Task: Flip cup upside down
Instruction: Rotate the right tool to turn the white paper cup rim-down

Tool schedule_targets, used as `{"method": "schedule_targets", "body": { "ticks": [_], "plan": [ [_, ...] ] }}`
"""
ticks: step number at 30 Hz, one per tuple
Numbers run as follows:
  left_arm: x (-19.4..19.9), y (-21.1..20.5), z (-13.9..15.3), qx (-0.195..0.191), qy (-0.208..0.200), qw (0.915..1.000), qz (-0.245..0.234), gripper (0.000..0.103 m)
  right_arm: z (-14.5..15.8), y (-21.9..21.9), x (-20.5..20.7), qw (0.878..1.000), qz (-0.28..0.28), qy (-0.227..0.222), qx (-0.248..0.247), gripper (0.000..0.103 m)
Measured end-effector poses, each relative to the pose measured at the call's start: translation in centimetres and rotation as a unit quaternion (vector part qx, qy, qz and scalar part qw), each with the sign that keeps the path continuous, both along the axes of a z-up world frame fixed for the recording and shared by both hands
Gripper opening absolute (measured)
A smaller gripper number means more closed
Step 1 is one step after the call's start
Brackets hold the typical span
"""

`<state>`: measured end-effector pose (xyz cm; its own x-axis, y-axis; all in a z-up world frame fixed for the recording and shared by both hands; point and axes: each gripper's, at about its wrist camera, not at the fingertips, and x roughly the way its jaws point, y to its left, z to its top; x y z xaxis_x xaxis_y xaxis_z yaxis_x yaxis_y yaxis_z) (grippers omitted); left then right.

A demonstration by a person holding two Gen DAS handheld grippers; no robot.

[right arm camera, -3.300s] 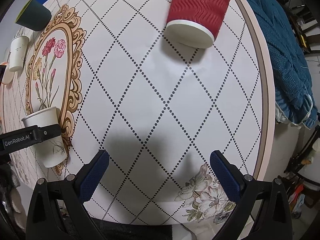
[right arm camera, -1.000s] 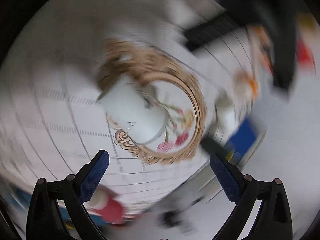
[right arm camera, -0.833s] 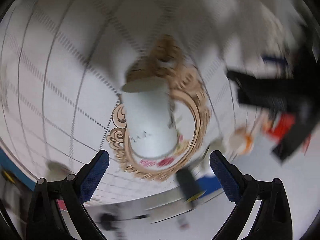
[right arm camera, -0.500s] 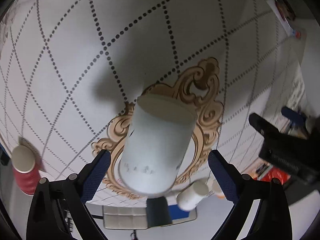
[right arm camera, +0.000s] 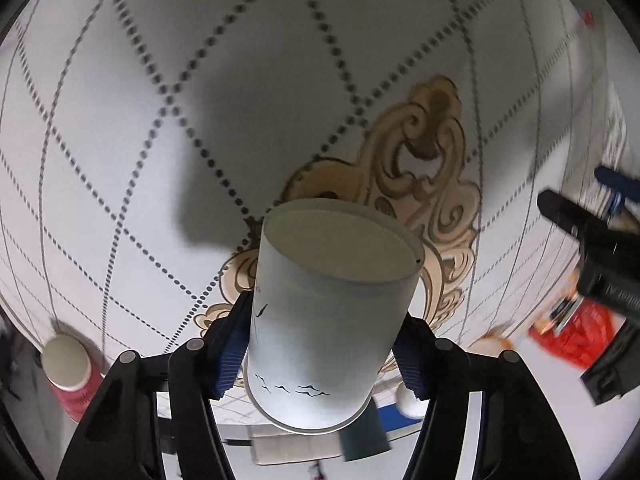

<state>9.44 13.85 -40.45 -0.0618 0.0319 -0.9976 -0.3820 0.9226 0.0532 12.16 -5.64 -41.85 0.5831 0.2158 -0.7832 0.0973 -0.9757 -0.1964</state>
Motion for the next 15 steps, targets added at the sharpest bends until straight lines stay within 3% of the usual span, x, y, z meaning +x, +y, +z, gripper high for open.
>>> {"method": "schedule_targets", "body": {
  "ticks": [5, 8, 10, 15],
  "plan": [
    [-0.1, 0.3, 0.3, 0.004, -0.002, 1.0000, 0.000, 0.096, 0.5, 4.1, 0.9, 0.996, -0.080, 0.010, 0.025, 0.066],
    [-0.3, 0.5, 0.5, 0.006, -0.002, 1.0000, 0.003, 0.096, 1.1, 7.3, 0.7, 0.987, -0.155, 0.026, 0.041, 0.066],
    [-0.2, 0.9, 0.8, 0.007, -0.003, 1.0000, 0.004, 0.096, 1.7, 8.5, 1.0, 0.975, -0.213, 0.038, 0.051, 0.066],
    [0.1, 1.2, 1.6, 0.014, -0.007, 0.9999, 0.003, 0.096, 3.3, 12.6, 3.5, 0.929, -0.356, 0.066, 0.073, 0.066]
  ]
}}
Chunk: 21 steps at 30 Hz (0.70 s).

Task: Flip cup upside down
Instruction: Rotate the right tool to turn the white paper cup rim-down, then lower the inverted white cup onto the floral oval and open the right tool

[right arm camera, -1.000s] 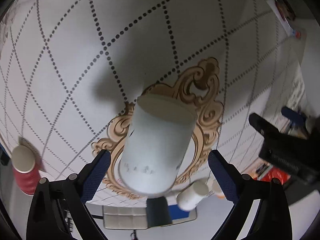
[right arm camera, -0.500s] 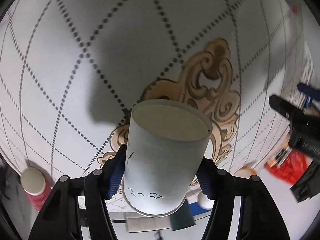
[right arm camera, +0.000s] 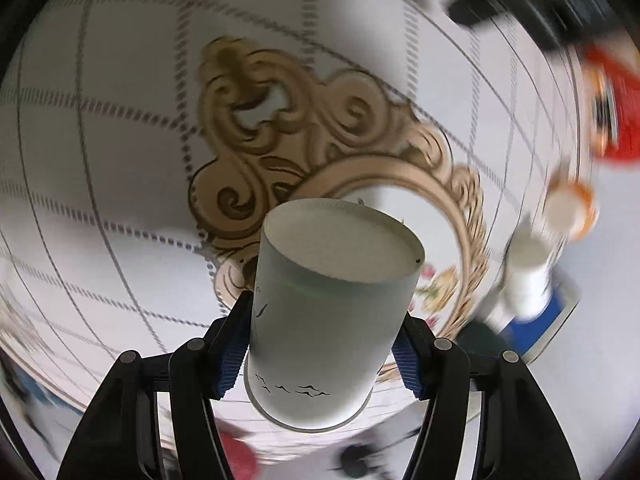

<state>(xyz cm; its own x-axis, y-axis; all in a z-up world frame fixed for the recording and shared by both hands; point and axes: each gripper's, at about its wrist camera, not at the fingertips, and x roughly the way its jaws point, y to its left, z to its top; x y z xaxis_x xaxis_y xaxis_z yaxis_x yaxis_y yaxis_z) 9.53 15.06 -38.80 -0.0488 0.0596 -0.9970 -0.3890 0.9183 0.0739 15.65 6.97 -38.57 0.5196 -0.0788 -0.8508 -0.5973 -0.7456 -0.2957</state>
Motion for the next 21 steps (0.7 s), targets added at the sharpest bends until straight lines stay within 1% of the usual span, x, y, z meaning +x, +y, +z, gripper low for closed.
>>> {"method": "schedule_targets", "body": {
  "ticks": [1, 4, 5, 7, 8, 10, 11, 13, 14, 16, 19, 21],
  "plan": [
    [0.0, -0.1, 0.2, 0.001, 0.000, 1.0000, 0.000, 0.096, 0.4, 1.2, 0.7, 0.999, -0.032, 0.007, 0.003, 0.066],
    [0.2, -0.5, 0.6, 0.005, -0.001, 1.0000, -0.002, 0.096, 1.3, 2.4, 2.4, 0.992, -0.119, 0.030, 0.016, 0.066],
    [0.2, -0.4, 0.6, 0.005, -0.001, 1.0000, -0.004, 0.096, 1.7, 3.0, 3.3, 0.987, -0.158, 0.040, 0.018, 0.066],
    [0.2, -0.1, 1.0, 0.007, -0.003, 0.9999, -0.008, 0.096, 2.0, 3.5, 4.6, 0.976, -0.210, 0.056, 0.022, 0.066],
    [0.5, -0.5, 1.3, 0.007, -0.004, 0.9999, -0.010, 0.096, 2.3, 3.8, 5.3, 0.968, -0.242, 0.065, 0.023, 0.066],
    [0.7, -0.7, 1.7, 0.006, -0.005, 0.9998, -0.016, 0.096, 2.5, 2.6, 6.2, 0.949, -0.303, 0.086, 0.020, 0.066],
    [0.7, -1.0, 1.8, 0.006, -0.005, 0.9998, -0.019, 0.096, 2.7, 2.5, 7.5, 0.936, -0.338, 0.097, 0.018, 0.066],
    [0.8, -1.6, 2.0, 0.006, -0.007, 0.9997, -0.025, 0.096, 2.7, 2.7, 9.1, 0.914, -0.390, 0.109, 0.011, 0.066],
    [0.8, -1.9, 2.0, 0.005, -0.007, 0.9996, -0.027, 0.096, 2.6, 2.9, 10.2, 0.895, -0.431, 0.117, 0.005, 0.066],
    [0.8, -2.5, 1.9, 0.004, -0.007, 0.9995, -0.032, 0.096, 2.6, 2.8, 11.8, 0.869, -0.478, 0.129, 0.000, 0.066],
    [0.8, -3.3, 2.1, 0.003, -0.008, 0.9993, -0.037, 0.096, 2.5, 1.9, 14.1, 0.821, -0.551, 0.152, -0.007, 0.066],
    [0.9, -3.8, 1.9, 0.002, -0.009, 0.9992, -0.040, 0.096, 2.4, 1.0, 16.1, 0.786, -0.595, 0.168, -0.016, 0.066]
  ]
}}
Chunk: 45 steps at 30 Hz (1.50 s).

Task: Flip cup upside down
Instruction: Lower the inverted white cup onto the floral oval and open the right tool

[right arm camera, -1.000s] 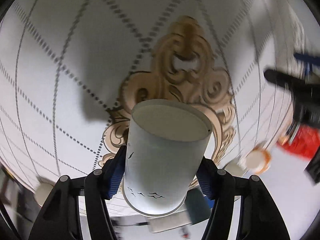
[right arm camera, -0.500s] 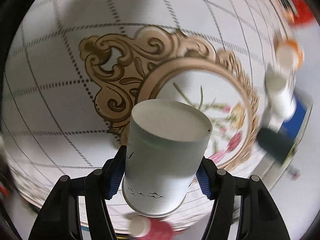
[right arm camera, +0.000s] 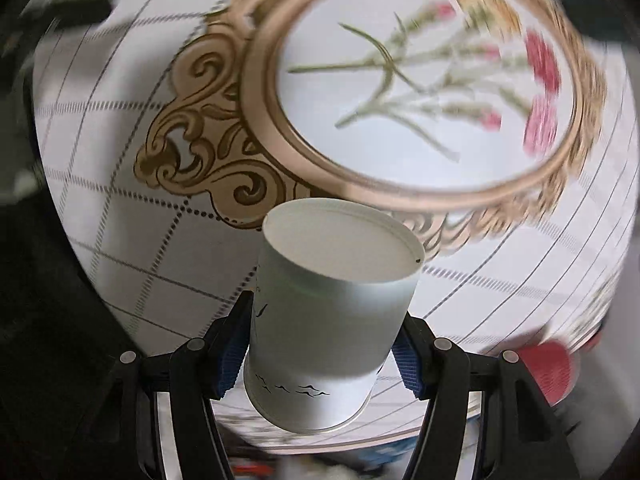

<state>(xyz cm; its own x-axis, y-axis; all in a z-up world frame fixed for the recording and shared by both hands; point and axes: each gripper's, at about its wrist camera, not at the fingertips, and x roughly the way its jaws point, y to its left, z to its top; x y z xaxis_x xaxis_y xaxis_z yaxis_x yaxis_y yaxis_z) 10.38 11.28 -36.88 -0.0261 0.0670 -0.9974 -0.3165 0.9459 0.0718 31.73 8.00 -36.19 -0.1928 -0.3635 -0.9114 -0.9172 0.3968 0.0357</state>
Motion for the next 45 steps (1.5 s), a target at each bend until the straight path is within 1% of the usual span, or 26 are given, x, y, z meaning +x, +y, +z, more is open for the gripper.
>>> {"method": "schedule_targets", "body": {
  "ticks": [1, 5, 8, 10, 11, 12, 13, 14, 16, 17, 18, 19, 20, 22, 27, 29, 30, 31, 32, 34, 35, 36, 39, 42, 45],
  "plan": [
    [0.1, -0.3, 0.0, -0.001, 0.000, 1.0000, -0.001, 0.096, -0.2, -1.3, -0.1, 1.000, -0.020, 0.011, -0.001, 0.066],
    [-0.1, -1.0, -0.1, -0.002, 0.002, 1.0000, -0.002, 0.096, -0.9, -1.5, 3.6, 0.994, -0.101, 0.047, -0.010, 0.066],
    [-0.4, -1.2, -0.2, -0.003, 0.004, 1.0000, -0.003, 0.096, -1.4, -2.2, 5.3, 0.990, -0.132, 0.051, -0.015, 0.066],
    [-0.6, -1.3, -0.3, -0.003, 0.005, 1.0000, -0.003, 0.096, -1.9, -2.6, 5.6, 0.987, -0.153, 0.054, -0.016, 0.066],
    [-0.6, -1.3, -0.4, -0.003, 0.005, 1.0000, -0.004, 0.096, -1.9, -3.1, 5.9, 0.984, -0.166, 0.058, -0.017, 0.067],
    [-0.8, -1.3, -0.5, -0.003, 0.005, 1.0000, -0.005, 0.096, -2.0, -5.5, 6.5, 0.982, -0.177, 0.061, -0.016, 0.067],
    [-0.8, -1.2, -0.7, -0.003, 0.006, 1.0000, -0.005, 0.096, -2.2, -5.5, 6.0, 0.981, -0.184, 0.063, -0.017, 0.067],
    [-0.8, -1.3, -0.9, -0.004, 0.007, 1.0000, -0.005, 0.096, -2.2, -5.8, 6.6, 0.979, -0.191, 0.065, -0.018, 0.067],
    [-0.6, -1.3, -0.9, -0.006, 0.008, 0.9999, -0.006, 0.096, -2.4, -6.2, 8.0, 0.977, -0.202, 0.063, -0.022, 0.068],
    [-0.6, -1.4, -1.0, -0.008, 0.009, 0.9999, -0.007, 0.096, -2.6, -6.2, 8.6, 0.976, -0.205, 0.064, -0.023, 0.071],
    [-0.6, -1.6, -1.1, -0.010, 0.009, 0.9999, -0.008, 0.096, -2.6, -6.5, 9.3, 0.975, -0.213, 0.066, -0.023, 0.078],
    [-0.5, -1.7, -1.1, -0.010, 0.010, 0.9999, -0.010, 0.096, -2.9, -7.2, 9.4, 0.973, -0.219, 0.066, -0.021, 0.081],
    [-0.4, -1.9, -1.2, -0.011, 0.010, 0.9998, -0.012, 0.096, -2.6, -7.4, 10.1, 0.973, -0.222, 0.066, -0.015, 0.082],
    [-0.1, -2.2, -1.5, -0.012, 0.012, 0.9998, -0.013, 0.096, -2.0, -7.1, 11.1, 0.973, -0.223, 0.061, -0.008, 0.082],
    [0.9, -3.4, -1.9, -0.014, 0.015, 0.9996, -0.019, 0.096, 1.6, -8.0, 14.6, 0.972, -0.232, 0.042, -0.002, 0.082],
    [1.2, -3.8, -1.9, -0.012, 0.016, 0.9995, -0.024, 0.096, 2.0, -8.3, 15.8, 0.971, -0.235, 0.038, 0.000, 0.082],
    [1.6, -4.1, -1.7, -0.011, 0.016, 0.9995, -0.026, 0.096, 1.6, -7.4, 15.3, 0.971, -0.235, 0.037, 0.001, 0.082],
    [1.7, -4.3, -1.7, -0.011, 0.017, 0.9994, -0.027, 0.096, 1.7, -7.5, 15.8, 0.972, -0.234, 0.035, 0.002, 0.082],
    [1.8, -4.5, -1.8, -0.012, 0.018, 0.9994, -0.028, 0.096, 2.0, -7.5, 16.4, 0.972, -0.233, 0.034, 0.004, 0.082],
    [2.2, -4.7, -1.9, -0.013, 0.019, 0.9993, -0.029, 0.096, 2.0, -7.5, 17.1, 0.971, -0.235, 0.033, 0.006, 0.076],
    [2.3, -5.0, -1.8, -0.013, 0.020, 0.9993, -0.030, 0.096, 2.1, -7.6, 17.5, 0.971, -0.238, 0.033, 0.007, 0.068],
    [2.4, -5.2, -1.9, -0.013, 0.020, 0.9992, -0.031, 0.096, 2.1, -7.8, 17.9, 0.970, -0.241, 0.034, 0.010, 0.062],
    [2.3, -5.6, -2.0, -0.013, 0.020, 0.9991, -0.033, 0.096, 2.1, -7.9, 18.6, 0.968, -0.247, 0.028, 0.016, 0.061],
    [2.1, -6.1, -2.0, -0.014, 0.019, 0.9991, -0.034, 0.096, 3.2, -8.4, 19.4, 0.968, -0.251, 0.011, 0.030, 0.061],
    [1.9, -6.2, -1.8, -0.014, 0.017, 0.9991, -0.035, 0.096, 5.5, -9.1, 20.6, 0.962, -0.266, -0.014, 0.058, 0.061]
  ]
}}
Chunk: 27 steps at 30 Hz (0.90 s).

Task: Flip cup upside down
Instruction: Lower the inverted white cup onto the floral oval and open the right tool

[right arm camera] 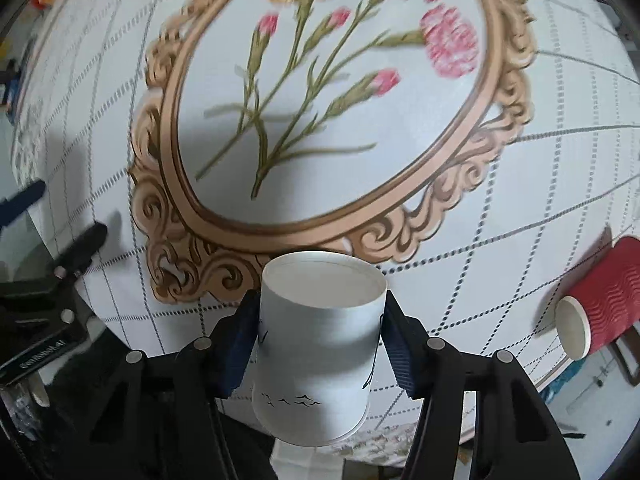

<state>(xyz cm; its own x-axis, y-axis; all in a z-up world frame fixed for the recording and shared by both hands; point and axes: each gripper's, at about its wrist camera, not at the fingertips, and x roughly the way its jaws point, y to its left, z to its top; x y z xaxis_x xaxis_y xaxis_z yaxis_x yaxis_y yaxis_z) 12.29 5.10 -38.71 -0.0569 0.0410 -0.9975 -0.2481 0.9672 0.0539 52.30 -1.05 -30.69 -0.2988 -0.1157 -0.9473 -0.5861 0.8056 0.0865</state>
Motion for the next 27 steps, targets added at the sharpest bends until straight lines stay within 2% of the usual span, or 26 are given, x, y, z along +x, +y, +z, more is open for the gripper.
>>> {"method": "schedule_targets", "body": {
  "ticks": [4, 8, 12, 16, 18, 21, 22, 27],
  "plan": [
    [-0.1, 0.3, 0.1, -0.004, 0.001, 1.0000, 0.002, 0.096, 3.0, -1.1, 1.6, 0.997, -0.033, -0.056, 0.039, 0.061],
    [0.2, 0.5, -0.2, -0.005, 0.004, 1.0000, 0.007, 0.096, 6.5, -2.2, 3.3, 0.982, -0.082, -0.141, 0.094, 0.061],
    [0.4, 1.1, -0.8, -0.002, 0.008, 0.9999, 0.009, 0.096, 8.8, -3.4, 4.4, 0.949, -0.132, -0.250, 0.140, 0.061],
    [0.6, 1.5, -1.3, 0.000, 0.013, 0.9999, 0.010, 0.096, 10.0, -2.5, 2.6, 0.912, -0.163, -0.339, 0.165, 0.061],
    [0.8, 1.4, -1.4, 0.002, 0.014, 0.9999, 0.008, 0.096, 8.9, -2.1, 2.3, 0.901, -0.159, -0.367, 0.167, 0.061],
    [1.1, 1.6, -1.7, 0.000, 0.013, 0.9999, 0.008, 0.096, 9.7, -2.3, 1.5, 0.891, -0.145, -0.397, 0.169, 0.061],
    [1.2, 1.6, -1.7, 0.000, 0.013, 0.9999, 0.008, 0.096, 8.5, -2.1, 0.8, 0.890, -0.143, -0.400, 0.168, 0.061],
    [1.7, 1.1, -1.5, 0.000, 0.008, 1.0000, 0.000, 0.096, 7.5, -2.5, 0.0, 0.892, -0.148, -0.393, 0.169, 0.061]
  ]
}}
